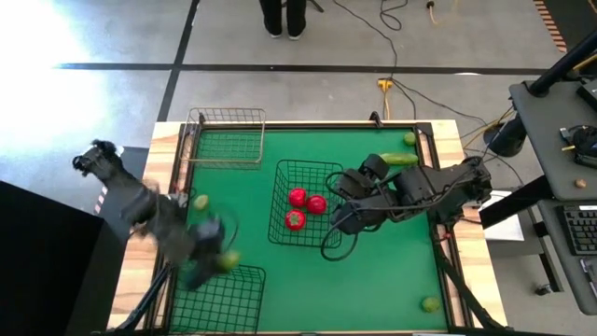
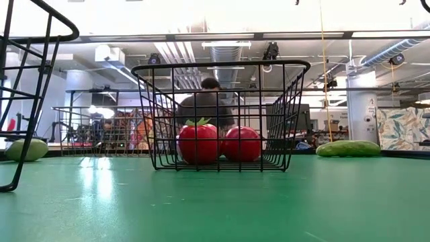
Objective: Sort produce into baskets
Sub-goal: Put the left cucumber into the bottom black wire basket
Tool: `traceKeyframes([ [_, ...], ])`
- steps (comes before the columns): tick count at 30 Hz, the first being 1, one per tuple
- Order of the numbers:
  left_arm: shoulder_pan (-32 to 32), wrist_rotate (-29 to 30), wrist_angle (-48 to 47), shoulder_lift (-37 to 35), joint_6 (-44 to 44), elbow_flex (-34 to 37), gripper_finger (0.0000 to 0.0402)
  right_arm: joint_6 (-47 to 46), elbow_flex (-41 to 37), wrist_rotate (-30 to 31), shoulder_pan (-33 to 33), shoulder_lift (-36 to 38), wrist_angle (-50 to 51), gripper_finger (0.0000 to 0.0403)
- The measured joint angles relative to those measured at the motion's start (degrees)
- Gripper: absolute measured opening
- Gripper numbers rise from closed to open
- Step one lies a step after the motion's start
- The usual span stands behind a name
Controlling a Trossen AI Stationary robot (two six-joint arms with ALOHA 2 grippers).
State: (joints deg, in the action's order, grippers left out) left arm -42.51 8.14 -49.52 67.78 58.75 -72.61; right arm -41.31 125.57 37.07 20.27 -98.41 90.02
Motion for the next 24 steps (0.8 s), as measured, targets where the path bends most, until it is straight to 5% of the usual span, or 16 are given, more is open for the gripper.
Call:
traceKeyframes([
  [5,-13.5,1.3,-0.4,7.9,14.9,0.5,0.0164,1.8,-1.6,0.2,1.6,0.0,-0.9,0.0381],
  [12,-14.1,-0.5,-4.0,17.3,15.7,2.4,0.0164,-4.3,-6.1,-5.4,6.8,-0.1,-7.3,0.0381],
  [16,-12.6,1.6,-3.9,20.4,6.9,5.3,0.0165,-20.2,-9.2,-10.6,12.9,-0.1,-7.0,0.0381],
  [24,-11.0,2.4,8.9,21.5,-2.7,16.1,0.0165,-57.3,-17.3,-8.8,26.5,-0.1,-11.5,0.0381],
])
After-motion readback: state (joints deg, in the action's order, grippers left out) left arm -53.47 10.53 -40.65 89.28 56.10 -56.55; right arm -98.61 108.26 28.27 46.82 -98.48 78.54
